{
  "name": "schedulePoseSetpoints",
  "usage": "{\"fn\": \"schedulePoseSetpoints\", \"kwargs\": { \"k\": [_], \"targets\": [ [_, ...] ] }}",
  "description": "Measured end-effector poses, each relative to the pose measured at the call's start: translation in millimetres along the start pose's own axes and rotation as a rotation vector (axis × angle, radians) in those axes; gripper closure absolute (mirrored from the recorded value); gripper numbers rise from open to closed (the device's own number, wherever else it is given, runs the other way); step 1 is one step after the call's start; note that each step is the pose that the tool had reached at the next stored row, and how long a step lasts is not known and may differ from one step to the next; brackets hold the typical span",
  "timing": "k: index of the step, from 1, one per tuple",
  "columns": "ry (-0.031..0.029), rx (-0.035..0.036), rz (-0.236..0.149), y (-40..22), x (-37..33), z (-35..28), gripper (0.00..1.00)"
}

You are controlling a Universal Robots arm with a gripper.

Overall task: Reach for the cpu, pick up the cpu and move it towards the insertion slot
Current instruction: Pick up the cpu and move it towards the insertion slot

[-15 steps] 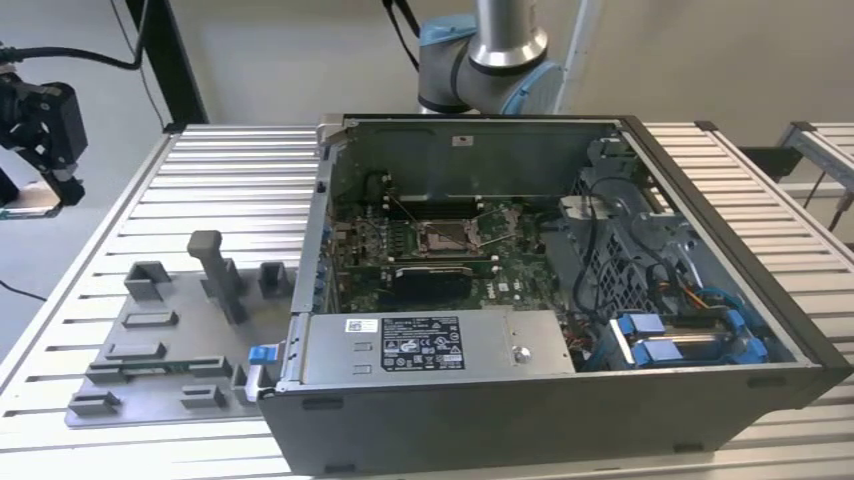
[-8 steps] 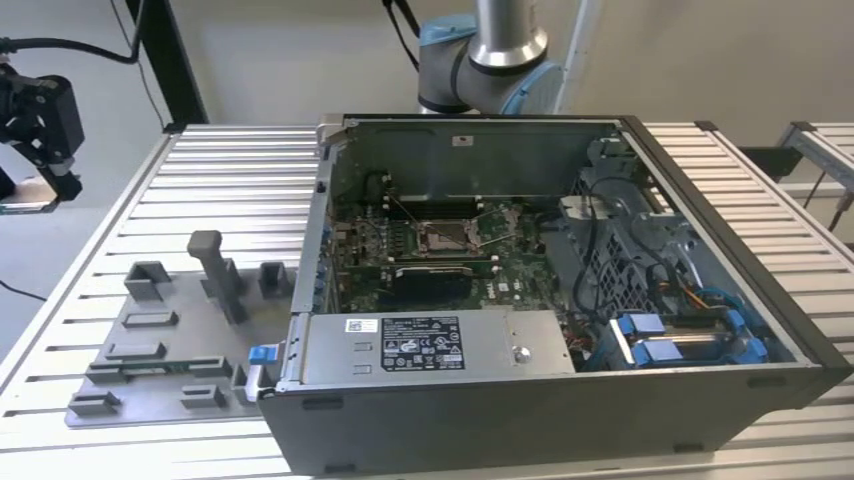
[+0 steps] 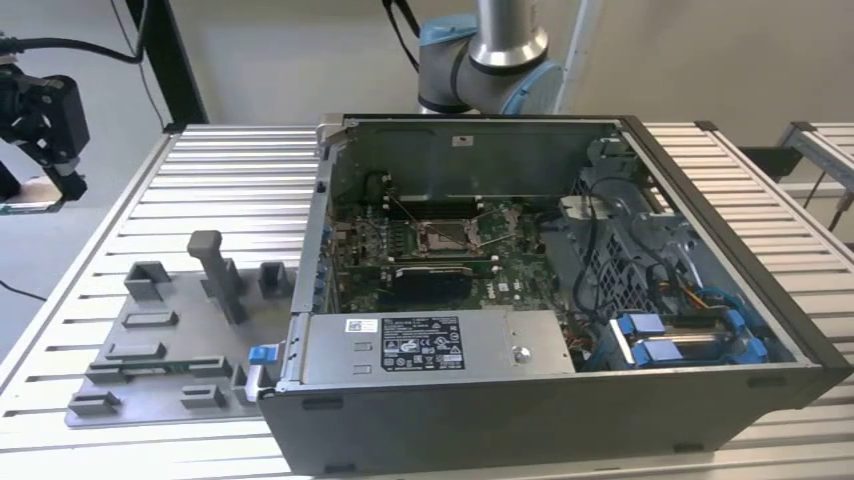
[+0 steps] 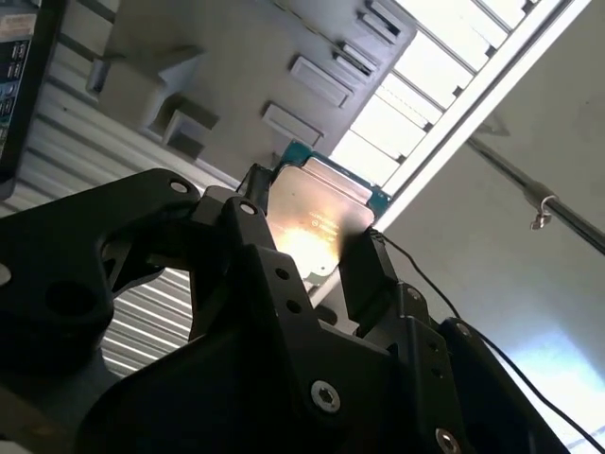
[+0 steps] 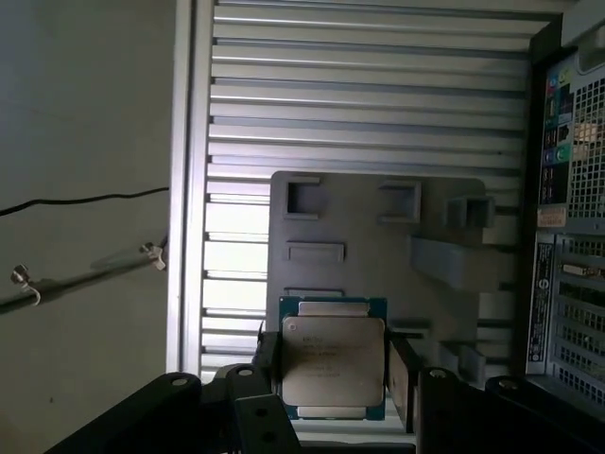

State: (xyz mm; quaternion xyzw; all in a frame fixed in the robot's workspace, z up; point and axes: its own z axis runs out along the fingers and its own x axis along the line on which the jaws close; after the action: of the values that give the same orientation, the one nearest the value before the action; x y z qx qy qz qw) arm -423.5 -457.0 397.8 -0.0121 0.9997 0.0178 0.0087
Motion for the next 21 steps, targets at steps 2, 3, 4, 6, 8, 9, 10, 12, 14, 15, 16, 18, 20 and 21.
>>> {"fn": "schedulePoseSetpoints", "kwargs": {
  "k": [2, 3, 4, 6, 8, 9, 10, 12, 14, 15, 16, 18, 20, 21],
  "targets": [
    [0.0, 0.0, 0.0, -0.1, -4.9, 0.1, 1.0],
    [0.0001, 0.0, 0.0, -0.2, -8.4, 0.2, 1.0],
    [0.0004, 0.0, 0.0, -0.3, -12.1, 0.2, 1.0],
    [0.0007, 0.0, 0.0, -0.5, -20.6, 0.3, 1.0],
    [0.0008, 0.0, 0.0, -0.7, -28.7, 0.5, 1.0],
    [0.001, 0.0001, 0.0, -0.8, -33.0, 0.5, 1.0],
    [0.0009, 0.0, 0.0, -0.9, -37.2, 0.6, 1.0],
    [0.0008, -0.0001, 0.0, -1.1, -44.8, 0.8, 1.0],
    [0.0011, 0.0, 0.0, -1.3, -53.3, 0.9, 1.0],
    [0.0011, 0.0, 0.0, -1.4, -57.7, 1.0, 1.0],
    [0.0011, -0.0001, 0.0, -1.5, -62.5, 1.1, 1.0],
    [0.0013, 0.0, 0.0, -1.7, -71.6, 1.2, 1.0],
    [0.0014, -0.0001, 0.0, -2.0, -80.7, 1.4, 1.0],
    [0.0015, 0.0, 0.0, -2.1, -85.4, 1.5, 1.0]
  ]
}}
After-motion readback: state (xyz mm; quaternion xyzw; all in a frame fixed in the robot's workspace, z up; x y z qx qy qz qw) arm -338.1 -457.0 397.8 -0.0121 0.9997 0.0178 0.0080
